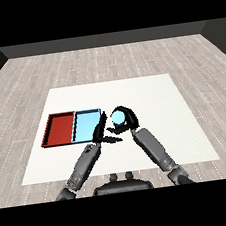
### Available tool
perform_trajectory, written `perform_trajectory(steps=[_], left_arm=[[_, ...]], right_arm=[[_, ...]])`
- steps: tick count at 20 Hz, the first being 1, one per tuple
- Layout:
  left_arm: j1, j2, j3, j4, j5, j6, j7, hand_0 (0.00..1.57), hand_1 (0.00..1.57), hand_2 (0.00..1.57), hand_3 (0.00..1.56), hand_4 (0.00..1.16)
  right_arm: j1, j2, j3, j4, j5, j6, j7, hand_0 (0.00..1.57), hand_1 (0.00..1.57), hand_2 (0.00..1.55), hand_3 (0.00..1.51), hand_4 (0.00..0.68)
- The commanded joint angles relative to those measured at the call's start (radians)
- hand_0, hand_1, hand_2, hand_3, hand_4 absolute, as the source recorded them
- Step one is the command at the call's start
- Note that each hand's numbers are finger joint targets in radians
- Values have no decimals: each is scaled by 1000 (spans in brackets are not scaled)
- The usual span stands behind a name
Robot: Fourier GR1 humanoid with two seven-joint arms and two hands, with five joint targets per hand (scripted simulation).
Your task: Pick the blue can and put it in the blue box
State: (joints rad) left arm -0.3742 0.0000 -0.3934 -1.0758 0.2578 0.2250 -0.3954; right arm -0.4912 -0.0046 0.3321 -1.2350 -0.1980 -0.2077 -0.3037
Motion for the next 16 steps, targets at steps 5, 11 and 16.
perform_trajectory(steps=[5, 11, 16], left_arm=[[-61, 0, -43, 86, 76, 23, -44, 0, 0, 0, 0, 0], [-11, 0, -75, 29, 73, 42, -33, 0, 0, 0, 0, 0], [-30, 0, -106, -86, 38, 95, 97, 0, 0, 0, 0, 0]], right_arm=[[43, 3, -7, -81, 57, 48, 41, 1393, 1393, 1435, 1399, 656], [68, 5, 109, -52, 33, -41, -24, 1416, 1416, 1430, 1390, 653], [-19, 5, 95, -15, -23, -47, 17, 1420, 1420, 1442, 1399, 617]])
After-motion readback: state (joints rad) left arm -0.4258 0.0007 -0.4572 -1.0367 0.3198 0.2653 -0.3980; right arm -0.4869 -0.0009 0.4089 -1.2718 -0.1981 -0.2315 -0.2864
